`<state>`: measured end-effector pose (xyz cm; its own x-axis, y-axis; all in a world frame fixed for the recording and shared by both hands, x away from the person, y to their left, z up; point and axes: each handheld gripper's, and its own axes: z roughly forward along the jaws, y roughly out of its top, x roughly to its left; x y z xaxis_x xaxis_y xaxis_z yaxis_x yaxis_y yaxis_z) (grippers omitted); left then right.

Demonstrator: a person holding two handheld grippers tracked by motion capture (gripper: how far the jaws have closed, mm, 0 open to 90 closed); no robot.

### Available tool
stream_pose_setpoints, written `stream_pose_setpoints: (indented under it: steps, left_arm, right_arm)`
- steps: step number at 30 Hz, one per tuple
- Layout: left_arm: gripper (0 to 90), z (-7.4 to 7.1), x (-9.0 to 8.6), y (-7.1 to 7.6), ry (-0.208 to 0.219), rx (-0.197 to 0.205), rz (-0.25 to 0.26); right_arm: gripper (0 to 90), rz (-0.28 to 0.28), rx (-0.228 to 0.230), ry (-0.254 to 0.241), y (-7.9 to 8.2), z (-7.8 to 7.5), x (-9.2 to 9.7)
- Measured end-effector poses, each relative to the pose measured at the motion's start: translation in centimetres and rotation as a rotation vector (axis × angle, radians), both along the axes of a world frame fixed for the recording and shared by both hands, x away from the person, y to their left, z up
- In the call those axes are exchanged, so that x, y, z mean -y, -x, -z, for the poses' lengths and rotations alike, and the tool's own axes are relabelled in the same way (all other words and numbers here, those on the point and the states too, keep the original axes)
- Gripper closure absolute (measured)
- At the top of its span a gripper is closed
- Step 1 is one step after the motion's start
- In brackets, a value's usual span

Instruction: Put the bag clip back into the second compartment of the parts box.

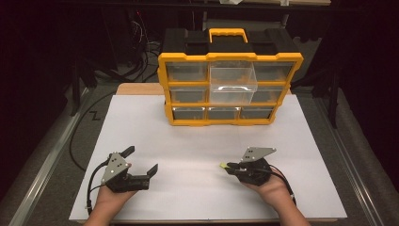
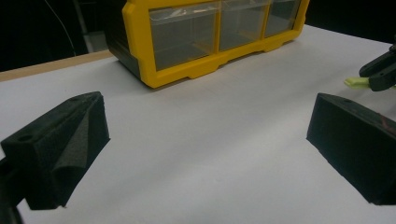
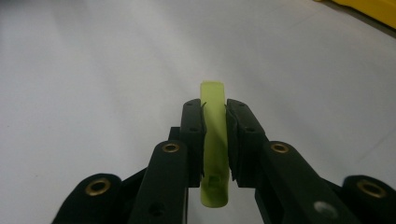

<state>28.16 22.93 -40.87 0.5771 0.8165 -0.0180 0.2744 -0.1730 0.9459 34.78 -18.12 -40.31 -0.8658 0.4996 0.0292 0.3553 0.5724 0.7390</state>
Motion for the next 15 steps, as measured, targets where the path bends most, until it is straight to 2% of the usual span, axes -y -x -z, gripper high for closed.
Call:
stream_pose_setpoints:
  steps: [7,12,15]
  left_arm:
    - [0.3,-0.1,-0.1,0.0,0.007,0.003,0.001]
    - [0.3,0.1,-0.1,-0.1,0.000,-0.001,0.000]
    - [0.3,0.2,0.0,-0.1,-0.002,-0.002,0.005]
  right_arm:
    - [79.0,0.060,-0.013,-0.016,-0.7,0.1,1.9]
    - [79.0,0.064,-0.018,-0.006,-0.7,0.2,1.8]
    - [79.0,0.074,-0.051,0.012,-0.7,0.2,1.7]
